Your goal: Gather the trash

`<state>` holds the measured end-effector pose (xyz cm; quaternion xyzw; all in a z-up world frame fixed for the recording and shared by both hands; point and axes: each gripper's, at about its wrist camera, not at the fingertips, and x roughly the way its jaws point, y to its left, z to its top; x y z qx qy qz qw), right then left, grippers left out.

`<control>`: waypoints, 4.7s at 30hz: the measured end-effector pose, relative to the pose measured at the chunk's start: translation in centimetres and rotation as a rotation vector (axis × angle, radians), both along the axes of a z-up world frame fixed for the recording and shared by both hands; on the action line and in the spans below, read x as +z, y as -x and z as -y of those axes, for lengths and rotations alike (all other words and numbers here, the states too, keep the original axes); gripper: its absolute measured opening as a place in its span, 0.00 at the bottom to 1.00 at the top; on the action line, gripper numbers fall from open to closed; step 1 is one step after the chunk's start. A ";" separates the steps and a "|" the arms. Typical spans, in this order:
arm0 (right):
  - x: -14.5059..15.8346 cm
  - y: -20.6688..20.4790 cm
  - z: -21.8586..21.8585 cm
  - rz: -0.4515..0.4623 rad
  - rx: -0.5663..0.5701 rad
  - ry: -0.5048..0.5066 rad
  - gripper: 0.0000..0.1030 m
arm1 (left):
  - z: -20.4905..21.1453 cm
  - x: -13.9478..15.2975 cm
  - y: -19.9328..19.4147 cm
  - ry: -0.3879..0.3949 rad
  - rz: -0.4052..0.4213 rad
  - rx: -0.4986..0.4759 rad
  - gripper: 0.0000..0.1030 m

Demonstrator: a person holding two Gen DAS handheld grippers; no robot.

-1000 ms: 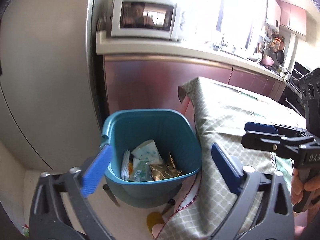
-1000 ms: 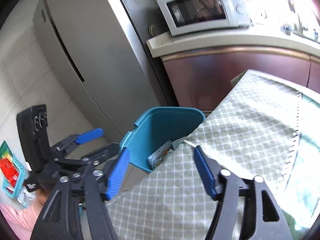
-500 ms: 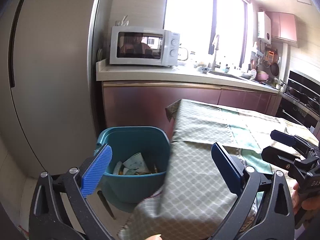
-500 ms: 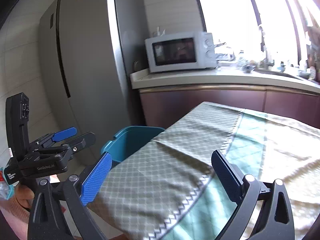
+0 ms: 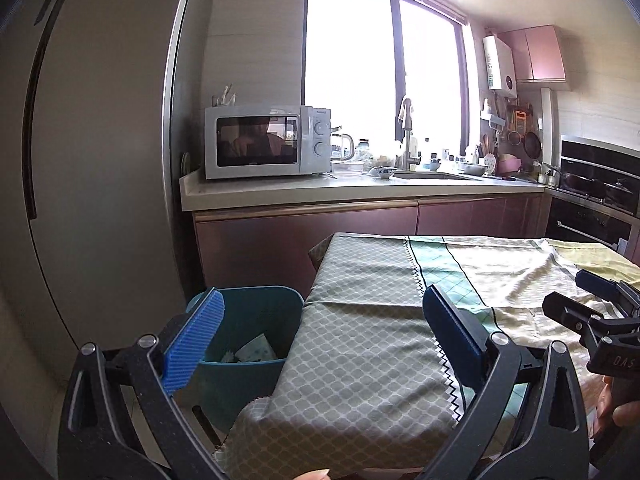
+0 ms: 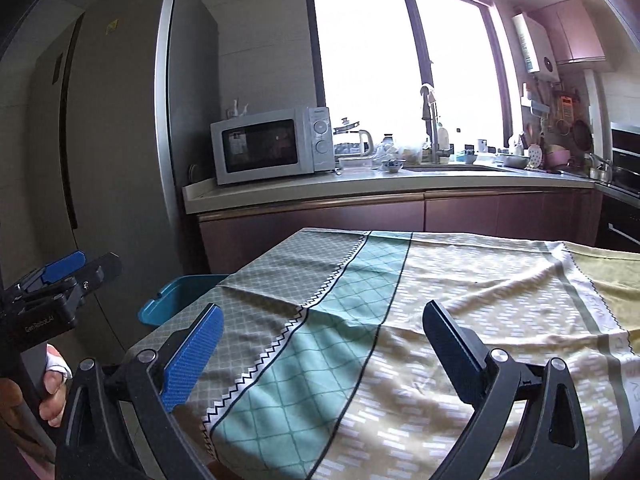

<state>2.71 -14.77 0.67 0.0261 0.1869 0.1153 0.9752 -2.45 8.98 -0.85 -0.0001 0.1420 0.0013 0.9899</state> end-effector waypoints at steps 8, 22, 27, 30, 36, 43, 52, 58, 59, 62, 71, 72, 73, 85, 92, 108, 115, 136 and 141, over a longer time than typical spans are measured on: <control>0.2 2.4 1.6 0.057 -0.088 0.019 0.94 | 1.4 0.1 0.9 -0.015 0.022 -0.003 0.95; 0.4 3.7 3.5 0.090 -0.147 -0.010 0.94 | 2.5 -0.4 0.9 -0.043 0.036 0.002 0.95; 0.6 3.7 3.4 0.097 -0.146 -0.006 0.94 | 2.6 -0.4 0.8 -0.040 0.035 0.000 0.95; 0.5 3.8 3.4 0.100 -0.145 -0.006 0.94 | 2.6 -0.4 0.8 -0.040 0.038 0.005 0.95; 0.5 3.7 3.5 0.097 -0.148 -0.009 0.94 | 2.6 -0.4 0.6 -0.037 0.034 0.007 0.95; 0.5 3.7 3.4 0.099 -0.146 -0.008 0.94 | 2.6 -0.4 0.6 -0.040 0.036 0.006 0.95; 0.4 3.7 3.4 0.097 -0.146 -0.011 0.94 | 2.8 -0.5 0.4 -0.045 0.039 0.016 0.95; 0.3 3.5 3.5 0.094 -0.142 -0.013 0.94 | 3.0 -0.5 0.5 -0.047 0.042 0.019 0.95; 0.3 3.5 3.5 0.094 -0.143 -0.012 0.94 | 3.1 -0.6 0.4 -0.046 0.043 0.018 0.95; 0.3 3.5 3.7 0.093 -0.143 -0.016 0.94 | 3.1 -0.6 0.4 -0.044 0.042 0.019 0.95; 0.2 3.3 3.9 0.092 -0.140 -0.019 0.94 | 3.1 -0.6 0.4 -0.044 0.040 0.016 0.95; 0.2 3.3 3.9 0.092 -0.140 -0.018 0.94 | 3.1 -0.6 0.4 -0.044 0.040 0.017 0.95; 0.2 3.3 3.9 0.092 -0.141 -0.018 0.94 | 3.2 -0.6 0.4 -0.044 0.042 0.018 0.95; 0.3 3.5 3.7 0.091 -0.148 -0.024 0.94 | 3.3 -0.7 0.5 -0.045 0.041 0.018 0.95; 0.2 3.6 3.7 0.087 -0.153 -0.027 0.94 | 3.3 -0.6 0.5 -0.047 0.041 0.017 0.95; 0.2 3.7 3.7 0.090 -0.155 -0.030 0.94 | 3.5 -0.7 0.5 -0.048 0.042 0.019 0.95; 0.2 3.7 3.6 0.091 -0.156 -0.032 0.94 | 3.5 -0.7 0.5 -0.048 0.042 0.018 0.95; 0.2 3.8 3.5 0.093 -0.160 -0.034 0.94 | 3.9 -0.9 0.3 -0.045 0.038 0.018 0.95; 0.2 3.7 3.5 0.092 -0.161 -0.034 0.94 | 4.3 -0.9 0.3 -0.062 0.045 0.021 0.95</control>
